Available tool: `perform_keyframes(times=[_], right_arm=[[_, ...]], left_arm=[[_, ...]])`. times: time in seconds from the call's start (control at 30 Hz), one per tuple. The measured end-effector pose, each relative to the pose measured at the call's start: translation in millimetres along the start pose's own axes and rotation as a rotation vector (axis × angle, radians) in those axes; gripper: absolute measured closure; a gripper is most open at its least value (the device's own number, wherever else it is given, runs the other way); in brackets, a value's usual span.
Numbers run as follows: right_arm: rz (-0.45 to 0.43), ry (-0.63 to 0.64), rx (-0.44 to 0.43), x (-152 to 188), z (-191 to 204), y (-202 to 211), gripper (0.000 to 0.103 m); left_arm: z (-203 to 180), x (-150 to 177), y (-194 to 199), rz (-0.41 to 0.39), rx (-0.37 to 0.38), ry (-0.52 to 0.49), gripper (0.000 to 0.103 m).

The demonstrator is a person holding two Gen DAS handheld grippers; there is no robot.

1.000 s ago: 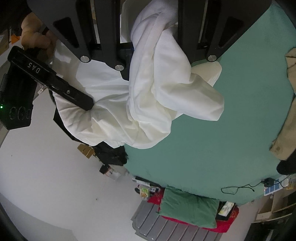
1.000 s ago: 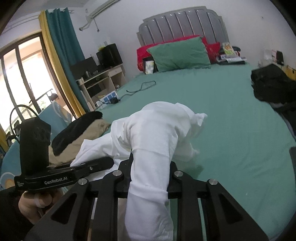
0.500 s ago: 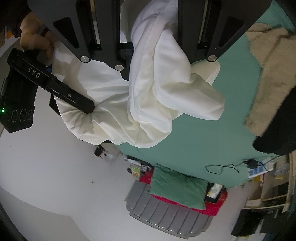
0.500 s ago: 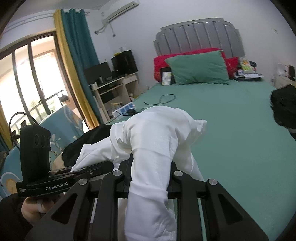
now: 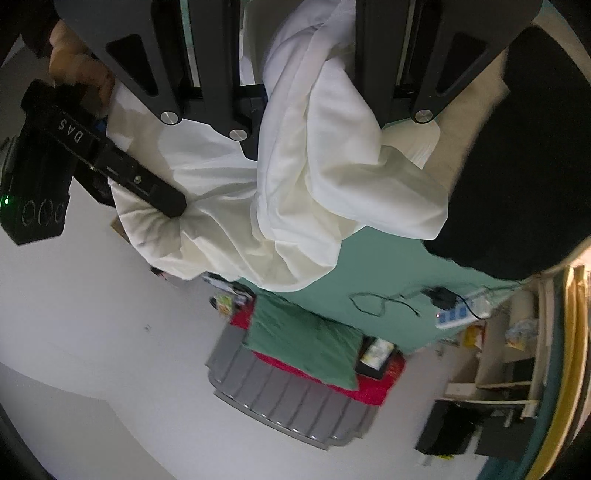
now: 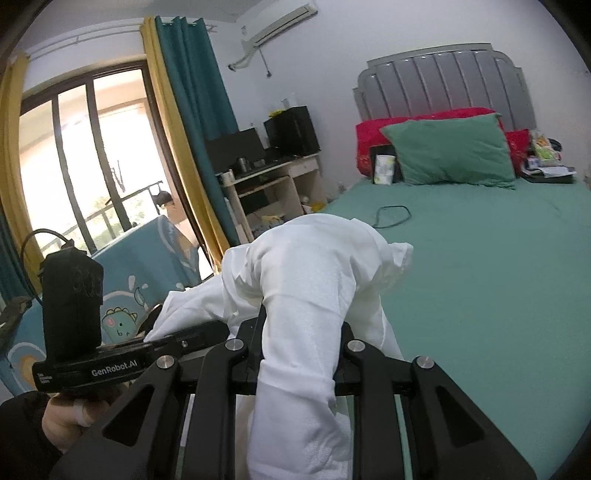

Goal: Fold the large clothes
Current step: 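Carry the lifted jacket with the right gripper toward the beige garment pile, then lower the jacket onto the beige and black garments and open the right gripper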

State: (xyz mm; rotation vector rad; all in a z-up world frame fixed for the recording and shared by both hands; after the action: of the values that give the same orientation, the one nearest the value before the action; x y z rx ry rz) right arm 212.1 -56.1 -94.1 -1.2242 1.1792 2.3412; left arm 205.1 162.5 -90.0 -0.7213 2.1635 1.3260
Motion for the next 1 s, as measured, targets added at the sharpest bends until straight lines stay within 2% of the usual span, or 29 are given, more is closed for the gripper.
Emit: perform_keyframes(times=[0.17,0.3,0.43,0.5,0.6,0.7,0.77,0.87,1.0], right_arm=[[-0.032,-0.01,-0.057,-16.2,0.4,-32.9,0.082],[-0.06,-0.079,-0.109,-20.9,-12.0,-63.4,0.082],[-0.033,-0.179,-0.13,-8.0,-41.3,-99.9,0.082],[0.03,-0.273,-0.168,6.7,-67.4,-123.1,0.082],[0.13,-0.358,-0.146,33.5,-101.8,-148.4,0.082],[0.192,-0.399,-0.085,58.3,-123.7,-158.7,0.076],[0.229,-0.427,-0.054,69.4,-134.9,-163.1,0.066],[0.243,-0.456,-0.053,70.6,-144.1,-163.5,0.058],[0.262,-0.404,0.029,62.0,-137.2,-161.2,0.053]], left_arm=[[29.3,-28.9,-5.3,-0.03,-0.04,0.012,0.083],[48.0,-51.4,-25.1,-0.021,-0.07,0.004,0.083],[71.8,-59.5,-75.3,0.084,-0.072,0.019,0.081],[83.1,-56.0,-101.4,0.146,-0.066,0.033,0.08],[99.5,-44.0,-149.3,0.299,-0.05,0.081,0.077],[99.2,-35.4,-179.7,0.376,-0.121,0.024,0.071],[98.9,-33.6,-188.4,0.384,-0.16,0.004,0.066],[100.3,-27.8,-195.3,0.397,-0.171,0.011,0.062],[104.2,-27.5,-180.6,0.375,-0.148,0.096,0.062]])
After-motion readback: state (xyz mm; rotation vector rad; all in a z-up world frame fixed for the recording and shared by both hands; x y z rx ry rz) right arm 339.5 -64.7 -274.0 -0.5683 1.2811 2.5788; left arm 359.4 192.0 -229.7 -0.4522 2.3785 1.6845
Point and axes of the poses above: each gripper's, at about its wrist camera, not at the fingertips, and y roughly against the way its jaws point, z to its left, x to its underside, the point moved 3 cm from there along -y, roughly the way its jaws point, and after that the axes turned 13 degrees about z, right-handed, at the moved point
